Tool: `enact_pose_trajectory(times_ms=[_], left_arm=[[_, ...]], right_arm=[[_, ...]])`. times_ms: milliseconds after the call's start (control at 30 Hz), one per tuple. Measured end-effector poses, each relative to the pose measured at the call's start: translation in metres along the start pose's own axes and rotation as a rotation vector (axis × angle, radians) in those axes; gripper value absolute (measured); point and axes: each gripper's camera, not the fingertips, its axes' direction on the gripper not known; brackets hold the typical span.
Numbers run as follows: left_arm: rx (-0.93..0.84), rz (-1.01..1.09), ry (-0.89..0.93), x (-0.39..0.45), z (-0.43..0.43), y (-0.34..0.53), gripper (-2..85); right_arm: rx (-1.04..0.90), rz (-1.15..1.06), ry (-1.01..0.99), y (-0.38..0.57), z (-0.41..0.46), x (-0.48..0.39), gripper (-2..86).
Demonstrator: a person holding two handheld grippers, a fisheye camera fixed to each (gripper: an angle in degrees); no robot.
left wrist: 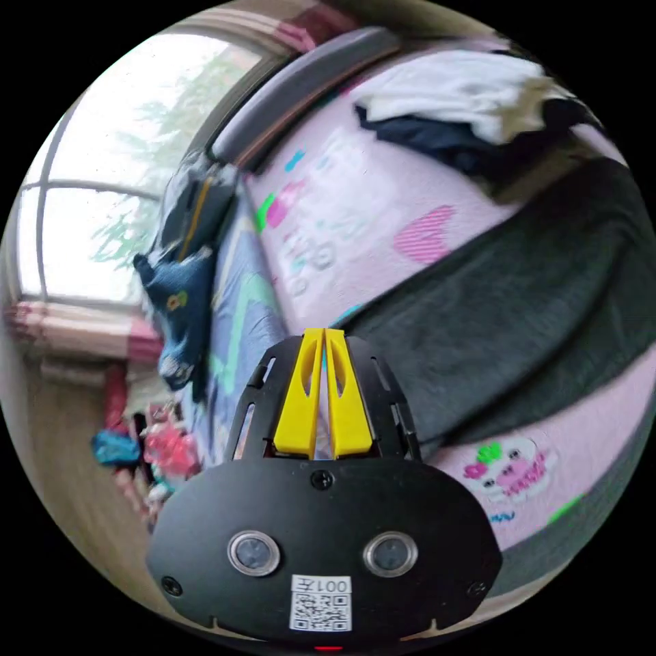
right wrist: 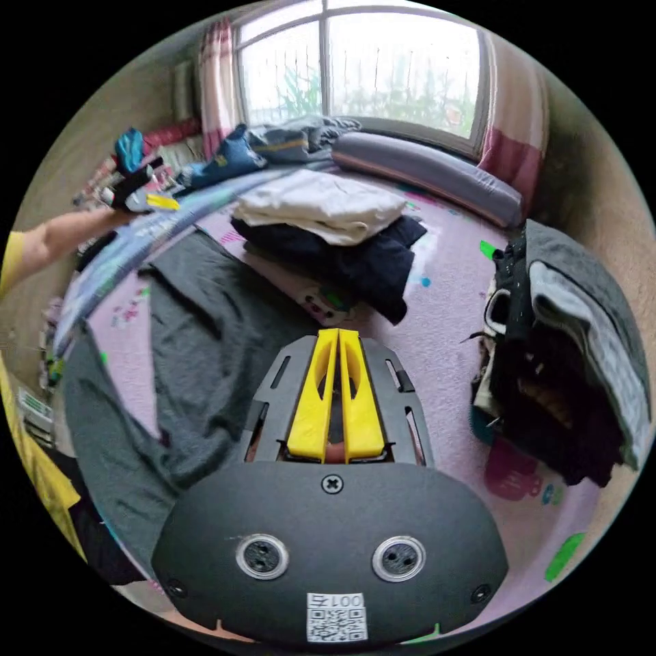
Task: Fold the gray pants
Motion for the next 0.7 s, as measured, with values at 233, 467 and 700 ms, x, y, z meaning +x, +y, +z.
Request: enact_pose_trajectory(times_ms=[233,467,700], left_arm=[[0.175,0.297,0.216,0.078,-0.045,0.091,-1.5],[0.203,0.341,0.262,0.111,-0.043,0.092,-1.4],[0.132,0.496,0.2,0.143,-0.033,0.078,-1.4]], right_arm=[[-0.051,0.472,0.103,0.167,-0.092,0.036,0.5],[-0.167,0.73,0.275,0.27,-0.145,0.071,0.4],[-0.256,0.709,0.104,0.319,-0.12,0.072,0.3]])
